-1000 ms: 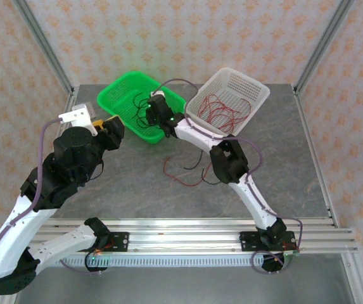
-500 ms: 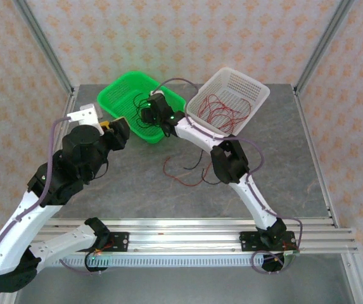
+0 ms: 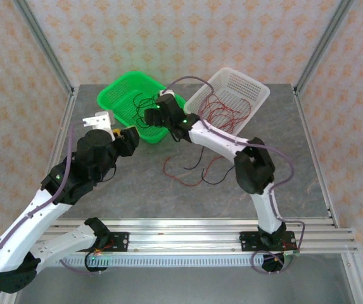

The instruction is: Untangle the cables

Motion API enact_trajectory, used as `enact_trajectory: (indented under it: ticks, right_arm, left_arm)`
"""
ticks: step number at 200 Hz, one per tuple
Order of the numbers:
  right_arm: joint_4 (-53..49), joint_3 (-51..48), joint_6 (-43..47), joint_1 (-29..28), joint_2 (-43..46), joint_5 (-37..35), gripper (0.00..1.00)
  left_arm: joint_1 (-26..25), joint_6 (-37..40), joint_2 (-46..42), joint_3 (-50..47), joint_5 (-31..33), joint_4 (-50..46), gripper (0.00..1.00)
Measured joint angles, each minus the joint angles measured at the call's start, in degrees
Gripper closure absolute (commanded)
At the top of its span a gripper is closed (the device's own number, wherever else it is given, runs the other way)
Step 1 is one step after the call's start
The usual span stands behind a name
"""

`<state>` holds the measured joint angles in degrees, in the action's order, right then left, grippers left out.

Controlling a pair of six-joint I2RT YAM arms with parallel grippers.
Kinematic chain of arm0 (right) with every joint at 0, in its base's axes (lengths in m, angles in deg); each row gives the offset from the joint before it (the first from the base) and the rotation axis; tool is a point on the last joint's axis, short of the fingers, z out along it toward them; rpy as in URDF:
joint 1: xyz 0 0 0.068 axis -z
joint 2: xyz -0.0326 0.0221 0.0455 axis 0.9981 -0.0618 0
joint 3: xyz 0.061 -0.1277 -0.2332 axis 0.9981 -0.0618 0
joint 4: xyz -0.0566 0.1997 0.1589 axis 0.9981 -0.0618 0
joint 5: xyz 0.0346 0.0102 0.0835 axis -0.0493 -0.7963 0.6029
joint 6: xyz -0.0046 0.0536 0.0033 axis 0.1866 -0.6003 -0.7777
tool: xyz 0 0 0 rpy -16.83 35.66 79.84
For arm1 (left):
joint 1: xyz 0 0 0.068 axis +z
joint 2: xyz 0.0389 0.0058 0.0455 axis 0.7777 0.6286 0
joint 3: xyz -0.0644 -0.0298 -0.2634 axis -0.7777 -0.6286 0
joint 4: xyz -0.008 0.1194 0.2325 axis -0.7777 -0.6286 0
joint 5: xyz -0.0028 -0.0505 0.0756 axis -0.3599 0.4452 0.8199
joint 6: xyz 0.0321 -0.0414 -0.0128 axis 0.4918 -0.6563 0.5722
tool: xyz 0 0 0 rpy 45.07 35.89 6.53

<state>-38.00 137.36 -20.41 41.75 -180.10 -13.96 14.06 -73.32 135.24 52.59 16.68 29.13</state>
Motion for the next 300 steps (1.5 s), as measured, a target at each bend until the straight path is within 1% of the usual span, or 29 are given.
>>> enact_trajectory:
  ticks: [24, 36, 75, 98, 122, 148, 181, 201, 237, 260, 279, 300]
  right_arm:
    - [2.21, -10.67, -0.61, -0.13, 9.35, -1.90, 0.19]
    - [2.78, -15.89, -1.05, -0.13, 14.16, -3.04, 0.20]
    - [2.78, -30.69, -2.67, -0.11, 30.14, -6.32, 0.23]
    - [2.56, -37.51, -3.78, -0.09, 38.60, -7.82, 0.24]
    - [1.86, -42.47, -4.42, 0.00, 45.24, -8.41, 0.25]
    - [1.07, -46.03, -4.57, 0.15, 48.96, -8.33, 0.25]
    - [0.20, -50.95, -3.96, 0.31, 52.46, -7.02, 0.25]
    - [-0.31, -52.22, -3.06, 0.61, 53.13, -5.97, 0.25]
    - [-0.74, -52.96, -1.55, 0.90, 53.35, -4.74, 0.25]
    - [-0.76, -54.69, -1.31, 1.01, 54.93, -4.42, 0.25]
    - [-0.83, -56.46, -1.31, 1.05, 57.24, -4.09, 0.25]
    - [-1.75, -57.37, -1.36, 1.05, 60.15, -4.07, 0.25]
  left_arm:
    - [0.00, -0.31, 0.24, -0.92, -1.36, 0.17, 0.30]
    - [0.00, -0.72, 0.22, -1.84, -2.19, 0.22, 0.29]
    - [-0.02, -3.52, 0.07, -7.17, -5.20, 0.17, 0.29]
    - [-0.70, -6.14, -0.39, -10.32, -6.10, 0.13, 0.30]
    - [-3.02, -9.88, -0.46, -12.41, -6.58, 0.11, 0.34]
    - [-5.40, -14.75, 1.40, -14.27, -6.73, -0.26, 0.38]
    - [-8.48, -22.08, 7.87, -18.82, -7.43, -0.09, 0.41]
    - [-10.23, -27.08, 11.69, -20.87, -7.54, 0.17, 0.41]
    - [-12.17, -34.05, 15.39, -21.57, -7.50, 2.97, 0.41]
    - [-12.20, -36.54, 19.39, -21.51, -7.32, 4.83, 0.42]
    - [-12.22, -37.35, 25.20, -20.31, -7.30, 6.01, 0.42]
    - [-12.20, -37.33, 32.70, -16.61, -7.30, 7.06, 0.43]
